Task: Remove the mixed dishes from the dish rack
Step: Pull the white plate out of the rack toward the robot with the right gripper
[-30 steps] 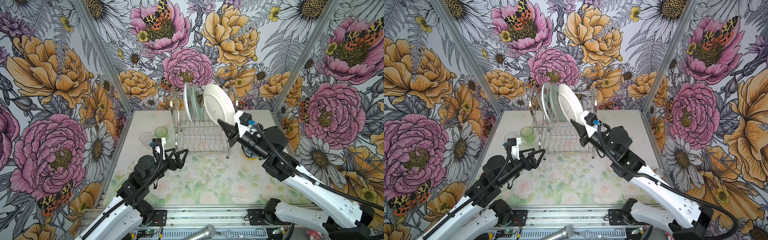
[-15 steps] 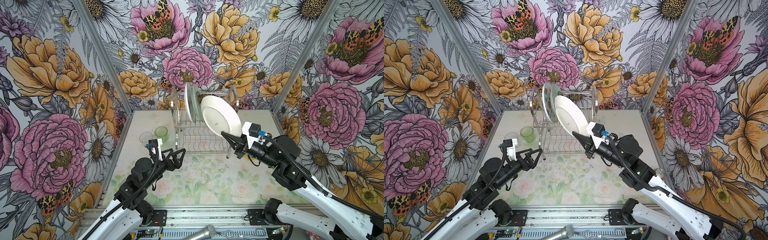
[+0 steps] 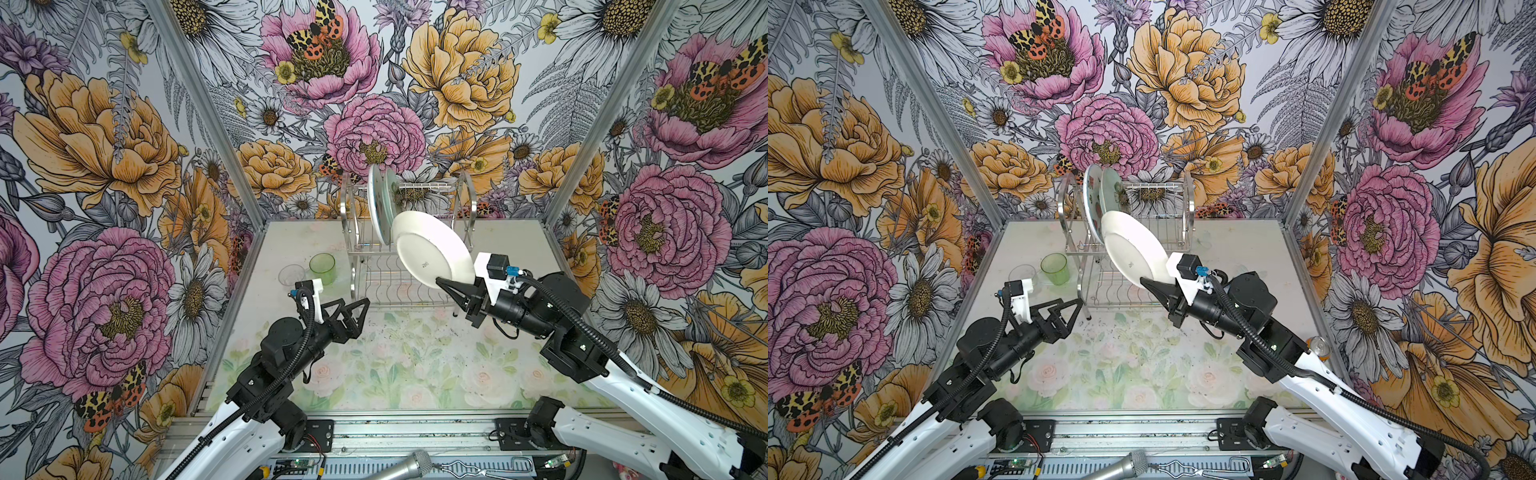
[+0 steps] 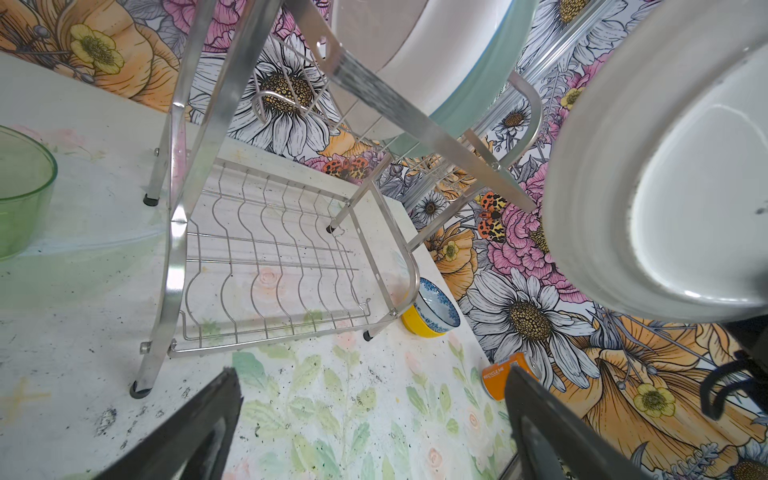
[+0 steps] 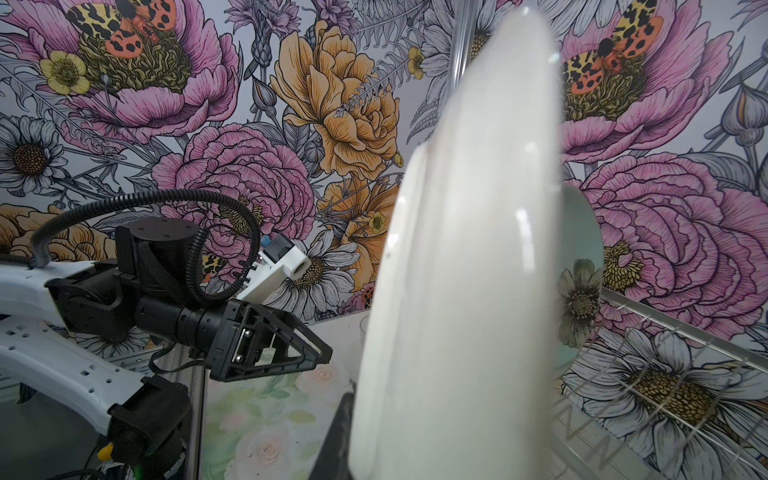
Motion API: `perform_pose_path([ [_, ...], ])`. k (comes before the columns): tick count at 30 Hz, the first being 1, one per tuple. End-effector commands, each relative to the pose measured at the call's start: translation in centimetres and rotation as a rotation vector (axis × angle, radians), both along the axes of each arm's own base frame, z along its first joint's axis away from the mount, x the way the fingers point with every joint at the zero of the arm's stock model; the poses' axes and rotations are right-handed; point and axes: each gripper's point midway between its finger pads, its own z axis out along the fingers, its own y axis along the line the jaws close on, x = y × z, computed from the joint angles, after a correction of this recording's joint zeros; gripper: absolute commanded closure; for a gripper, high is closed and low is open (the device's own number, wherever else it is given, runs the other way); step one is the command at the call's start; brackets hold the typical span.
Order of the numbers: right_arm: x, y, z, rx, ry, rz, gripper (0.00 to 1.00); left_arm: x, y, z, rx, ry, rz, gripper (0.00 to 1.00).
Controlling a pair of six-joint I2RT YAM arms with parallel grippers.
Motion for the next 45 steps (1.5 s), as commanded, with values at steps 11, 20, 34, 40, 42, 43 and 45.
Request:
perform_pose_path([
  [11, -1.7, 0.3, 2.5, 0.099, -0.037, 0.086, 1.00, 0.2, 1.0, -0.6, 0.017, 0.005, 0.044, 0.01],
  [20, -1.9, 0.9, -0.3, 0.060, 0.039, 0.122, 1.00, 0.2, 1.5, -0.5, 0.029, -0.003, 0.059, 0.01],
  [34, -0.4, 3.3, -5.0, -0.042, 0.140, 0.129, 1.00, -0.4, 3.9, 0.7, -0.091, 0.088, 0.170, 0.01],
  [40, 0.3, 5.8, -7.5, -0.132, 0.126, 0.100, 1.00, -1.1, 6.9, 2.0, -0.167, 0.146, 0.307, 0.01],
  [42, 0.6, 6.8, -8.0, -0.175, 0.092, 0.068, 1.00, -1.2, 7.2, 2.7, -0.181, 0.155, 0.319, 0.01],
  [43, 0.8, 7.2, -8.4, -0.195, 0.079, 0.054, 1.00, -1.1, 7.1, 2.9, -0.188, 0.162, 0.318, 0.01],
  [45, 1.2, 8.1, -8.9, -0.228, 0.060, 0.034, 1.00, -0.9, 6.8, 3.0, -0.194, 0.188, 0.307, 0.01],
])
